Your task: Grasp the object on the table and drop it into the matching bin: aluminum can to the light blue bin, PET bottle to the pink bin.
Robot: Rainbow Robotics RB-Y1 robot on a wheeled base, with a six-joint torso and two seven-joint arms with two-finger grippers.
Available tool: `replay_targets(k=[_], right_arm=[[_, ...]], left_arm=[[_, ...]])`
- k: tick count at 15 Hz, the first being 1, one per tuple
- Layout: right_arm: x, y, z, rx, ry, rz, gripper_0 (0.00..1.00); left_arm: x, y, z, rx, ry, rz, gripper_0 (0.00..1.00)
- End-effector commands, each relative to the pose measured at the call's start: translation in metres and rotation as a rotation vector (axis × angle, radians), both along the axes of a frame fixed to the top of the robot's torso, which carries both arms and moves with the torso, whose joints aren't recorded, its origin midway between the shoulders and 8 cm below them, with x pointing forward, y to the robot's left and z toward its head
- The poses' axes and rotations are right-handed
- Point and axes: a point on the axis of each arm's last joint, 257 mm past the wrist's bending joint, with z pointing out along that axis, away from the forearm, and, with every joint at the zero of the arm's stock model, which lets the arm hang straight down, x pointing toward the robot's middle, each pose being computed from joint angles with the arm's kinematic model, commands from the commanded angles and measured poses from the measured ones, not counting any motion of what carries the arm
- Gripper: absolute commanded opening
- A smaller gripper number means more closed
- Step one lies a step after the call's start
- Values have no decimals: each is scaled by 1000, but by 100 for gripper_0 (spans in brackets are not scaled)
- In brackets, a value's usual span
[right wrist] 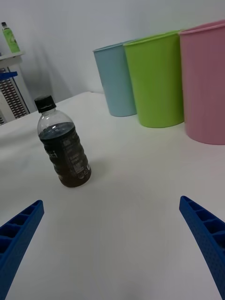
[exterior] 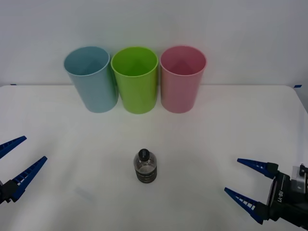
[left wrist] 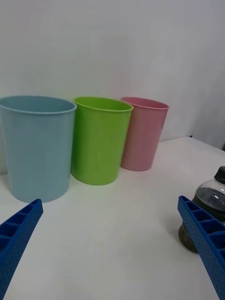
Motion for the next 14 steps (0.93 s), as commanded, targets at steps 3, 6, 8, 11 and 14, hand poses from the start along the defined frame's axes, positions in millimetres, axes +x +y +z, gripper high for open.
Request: replay_targets(k=[3,6,8,11,14], right_arm=[[7,30,-7,-49,-71,47,100],[15,46,-14,-97,-130,47,100],[16,62,-19,-110,-144,66,100],[18,83,-24,-106,-136,87,100],[21,105,-29,-106,-129,102,100]], left_arm=[[0,0,0,0,0,0,100],[0,0,0,0,0,0,100],[0,0,0,0,0,0,100],[0,0,0,0,0,0,100],[0,0,0,0,0,0,100]])
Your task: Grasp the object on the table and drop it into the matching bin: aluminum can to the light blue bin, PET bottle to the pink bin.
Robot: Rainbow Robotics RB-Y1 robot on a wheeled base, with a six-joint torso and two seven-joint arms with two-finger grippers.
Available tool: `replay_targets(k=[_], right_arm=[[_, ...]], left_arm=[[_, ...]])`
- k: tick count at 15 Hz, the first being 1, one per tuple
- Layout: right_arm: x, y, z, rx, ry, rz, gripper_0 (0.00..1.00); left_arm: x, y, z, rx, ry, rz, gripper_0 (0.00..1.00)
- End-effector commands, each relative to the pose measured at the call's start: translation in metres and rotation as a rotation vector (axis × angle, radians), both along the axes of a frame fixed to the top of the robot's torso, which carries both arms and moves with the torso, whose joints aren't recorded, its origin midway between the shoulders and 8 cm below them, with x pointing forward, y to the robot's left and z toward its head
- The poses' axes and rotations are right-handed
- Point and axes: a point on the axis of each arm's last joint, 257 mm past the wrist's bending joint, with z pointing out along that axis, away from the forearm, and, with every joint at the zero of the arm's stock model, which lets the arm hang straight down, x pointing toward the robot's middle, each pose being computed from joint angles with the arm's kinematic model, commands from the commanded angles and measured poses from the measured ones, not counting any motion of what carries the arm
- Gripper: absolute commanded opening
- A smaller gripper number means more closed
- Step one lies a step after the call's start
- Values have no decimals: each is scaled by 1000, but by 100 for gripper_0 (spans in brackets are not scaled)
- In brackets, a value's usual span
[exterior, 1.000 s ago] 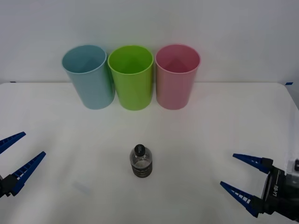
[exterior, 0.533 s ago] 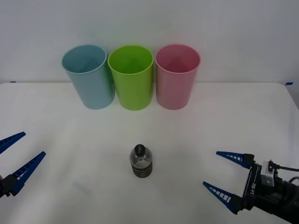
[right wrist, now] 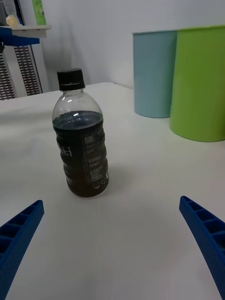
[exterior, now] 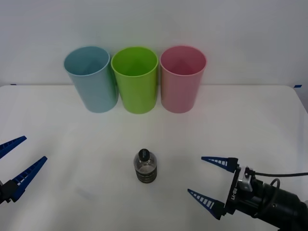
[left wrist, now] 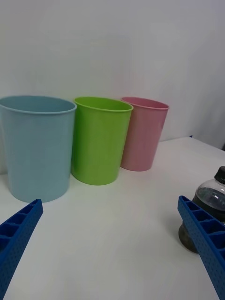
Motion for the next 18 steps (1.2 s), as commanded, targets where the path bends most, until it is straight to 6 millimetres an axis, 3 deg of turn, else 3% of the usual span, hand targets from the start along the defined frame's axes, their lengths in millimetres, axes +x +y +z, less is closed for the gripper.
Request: replay_targets(k=[1,18], right_arm=[[3,20,-5,-1,8,10,100],[24,127,-16,6,31,-26,100]], left_arm=[[0,0,0,0,0,0,100],[0,0,0,0,0,0,100]])
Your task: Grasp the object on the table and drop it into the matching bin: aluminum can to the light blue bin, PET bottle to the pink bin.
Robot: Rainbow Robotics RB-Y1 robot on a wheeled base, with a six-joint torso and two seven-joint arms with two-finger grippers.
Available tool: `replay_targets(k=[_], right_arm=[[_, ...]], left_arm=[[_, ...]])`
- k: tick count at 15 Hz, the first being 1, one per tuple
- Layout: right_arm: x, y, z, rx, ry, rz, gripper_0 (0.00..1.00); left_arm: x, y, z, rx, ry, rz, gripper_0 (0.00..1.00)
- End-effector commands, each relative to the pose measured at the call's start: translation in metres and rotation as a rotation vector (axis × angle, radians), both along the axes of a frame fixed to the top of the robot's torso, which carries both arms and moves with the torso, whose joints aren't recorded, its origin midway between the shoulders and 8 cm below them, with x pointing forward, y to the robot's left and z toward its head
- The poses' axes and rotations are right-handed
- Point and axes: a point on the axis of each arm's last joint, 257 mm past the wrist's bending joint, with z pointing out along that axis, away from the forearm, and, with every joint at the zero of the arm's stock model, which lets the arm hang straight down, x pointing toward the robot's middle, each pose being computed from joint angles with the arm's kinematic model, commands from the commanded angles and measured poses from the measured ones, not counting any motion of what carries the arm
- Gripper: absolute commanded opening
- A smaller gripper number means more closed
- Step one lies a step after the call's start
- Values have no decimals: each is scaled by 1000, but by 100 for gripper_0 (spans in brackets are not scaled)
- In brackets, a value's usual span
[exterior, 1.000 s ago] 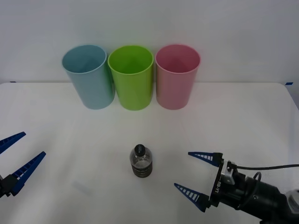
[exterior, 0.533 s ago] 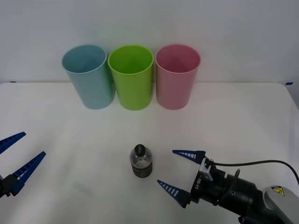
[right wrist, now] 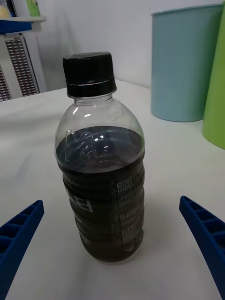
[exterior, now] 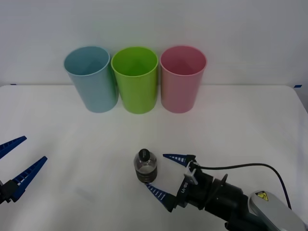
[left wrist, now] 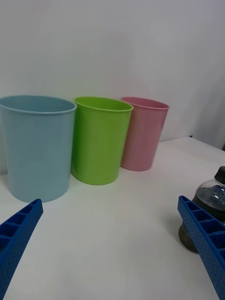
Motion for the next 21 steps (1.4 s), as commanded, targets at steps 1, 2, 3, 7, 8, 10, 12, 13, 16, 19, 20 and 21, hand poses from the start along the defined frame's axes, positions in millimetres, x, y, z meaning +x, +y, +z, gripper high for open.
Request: replay_targets(k=[1,2,3,7,8,10,12,13,16,19,20,21], right_arm=[[3,14,1,-1,-1,-9,100],[3,18,0,-4,0,-10,100],[4,23,0,0,1,-13,100],[8,36,0,-6,-7,-40,100],[9,38,0,-9,-9,-47,100],[11,42,-2,-15,-11,-61,100],[14,45,-1,-16,-14,-77,100],[15,47,-1,-15,-14,-84,100],[17,49,-2,-20,-15,-94,100],[18,48,-2,-23,-15,-100,100],[18,49,-2,-23,-16,-99,100],[19,49,-1,-22,-16,-102,100]], left_arm=[[0,0,0,0,0,0,100],[0,0,0,0,0,0,100],[0,0,0,0,0,0,100],[0,0,0,0,0,0,100],[0,0,0,0,0,0,100],[0,0,0,0,0,0,100],[0,0,0,0,0,0,100],[0,0,0,0,0,0,100],[0,0,0,0,0,0,100],[0,0,0,0,0,0,100],[0,0,0,0,0,0,100],[0,0,0,0,0,0,100]])
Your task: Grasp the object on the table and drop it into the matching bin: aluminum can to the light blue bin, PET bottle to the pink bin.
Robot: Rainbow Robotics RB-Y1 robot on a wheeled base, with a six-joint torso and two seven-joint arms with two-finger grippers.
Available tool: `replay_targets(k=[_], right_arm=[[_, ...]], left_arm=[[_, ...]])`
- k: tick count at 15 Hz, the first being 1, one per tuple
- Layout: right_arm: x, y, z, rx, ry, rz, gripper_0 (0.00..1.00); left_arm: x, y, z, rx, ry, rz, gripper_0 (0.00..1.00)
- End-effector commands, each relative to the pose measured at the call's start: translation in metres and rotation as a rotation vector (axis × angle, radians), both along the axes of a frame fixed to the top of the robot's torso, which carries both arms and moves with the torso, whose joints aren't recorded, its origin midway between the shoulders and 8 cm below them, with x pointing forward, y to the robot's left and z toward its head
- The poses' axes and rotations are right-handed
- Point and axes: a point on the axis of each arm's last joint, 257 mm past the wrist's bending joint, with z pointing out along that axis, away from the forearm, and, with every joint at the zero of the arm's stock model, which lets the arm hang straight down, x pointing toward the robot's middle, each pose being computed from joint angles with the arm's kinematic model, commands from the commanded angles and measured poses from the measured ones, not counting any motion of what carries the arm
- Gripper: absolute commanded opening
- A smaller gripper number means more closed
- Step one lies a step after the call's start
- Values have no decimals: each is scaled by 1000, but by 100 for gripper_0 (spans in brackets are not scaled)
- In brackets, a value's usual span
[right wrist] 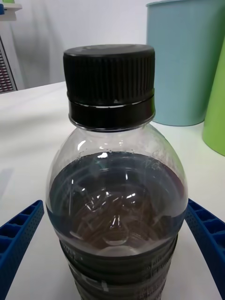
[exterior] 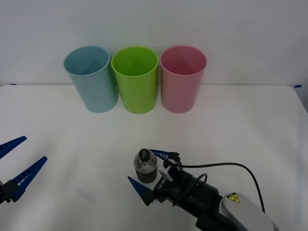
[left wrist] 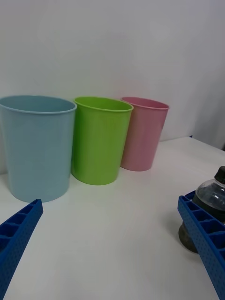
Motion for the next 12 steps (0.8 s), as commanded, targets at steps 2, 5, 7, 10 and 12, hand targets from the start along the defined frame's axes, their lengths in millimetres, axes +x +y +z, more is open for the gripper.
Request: replay_targets(k=[2,5,7,10,12], right_arm=[[0,0,0,0,0,-3,64],[0,0,0,-2,0,-3,15],[1,2,2,0,-7,0,6],[2,1,3,-3,-12,6,0],[2,0,4,4,-8,9,0]], left_arm=[[0,0,0,0,0,0,100],[0,0,0,0,0,0,100],[0,0,0,0,0,0,100],[0,0,0,0,0,0,100],[0,0,0,0,0,0,100]])
